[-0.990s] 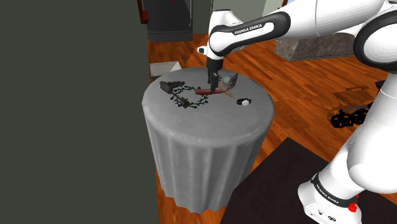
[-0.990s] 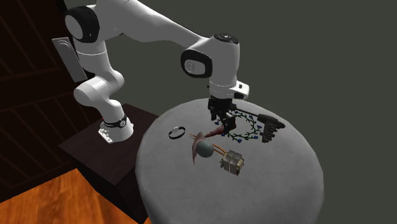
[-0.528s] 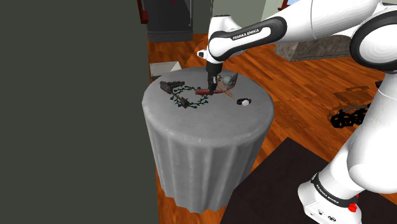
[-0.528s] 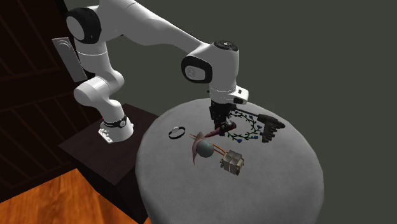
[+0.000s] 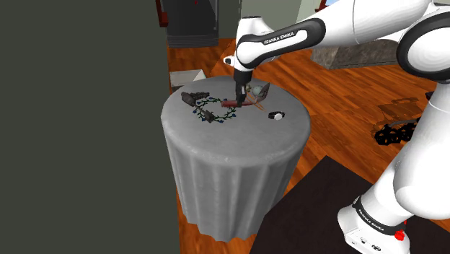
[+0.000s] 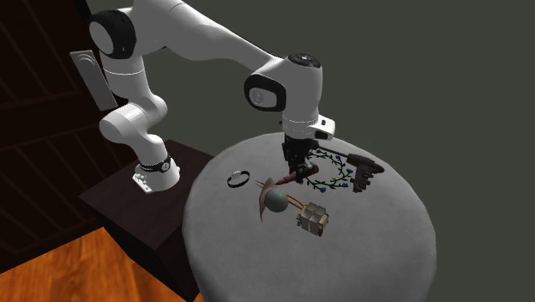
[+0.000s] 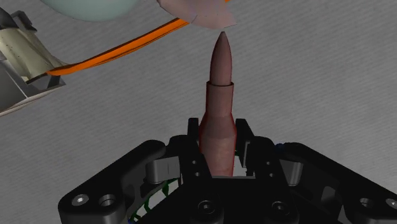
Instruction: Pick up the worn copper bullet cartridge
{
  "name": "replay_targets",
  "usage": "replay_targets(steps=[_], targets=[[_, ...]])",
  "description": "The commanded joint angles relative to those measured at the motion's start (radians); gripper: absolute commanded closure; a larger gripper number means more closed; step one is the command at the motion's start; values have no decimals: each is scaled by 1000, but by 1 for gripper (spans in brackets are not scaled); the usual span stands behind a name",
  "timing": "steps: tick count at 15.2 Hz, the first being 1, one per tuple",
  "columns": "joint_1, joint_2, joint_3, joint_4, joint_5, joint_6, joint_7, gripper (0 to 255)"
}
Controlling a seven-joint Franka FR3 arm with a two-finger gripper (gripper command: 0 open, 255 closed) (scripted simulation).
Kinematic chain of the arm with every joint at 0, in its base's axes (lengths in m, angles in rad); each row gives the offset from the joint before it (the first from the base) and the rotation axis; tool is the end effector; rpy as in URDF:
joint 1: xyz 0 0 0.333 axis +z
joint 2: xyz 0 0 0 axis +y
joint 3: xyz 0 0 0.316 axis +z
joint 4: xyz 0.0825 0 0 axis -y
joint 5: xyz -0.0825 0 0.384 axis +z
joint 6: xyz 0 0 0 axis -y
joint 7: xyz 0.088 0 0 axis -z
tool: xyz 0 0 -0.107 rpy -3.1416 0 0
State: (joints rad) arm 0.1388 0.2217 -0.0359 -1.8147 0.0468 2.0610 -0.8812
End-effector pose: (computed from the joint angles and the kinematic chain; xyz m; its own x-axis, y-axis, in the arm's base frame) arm 0.6171 0.0675 0.4198 0.5702 0.8205 0.0417 0.8213 -0.5706 -0.0027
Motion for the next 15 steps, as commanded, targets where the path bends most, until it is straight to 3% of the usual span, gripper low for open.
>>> replay_targets(steps=[1,15], targets=[[1,-7,0,11,-1,-18,2,255],[1,-40,-1,144,-5,-185,9,255]])
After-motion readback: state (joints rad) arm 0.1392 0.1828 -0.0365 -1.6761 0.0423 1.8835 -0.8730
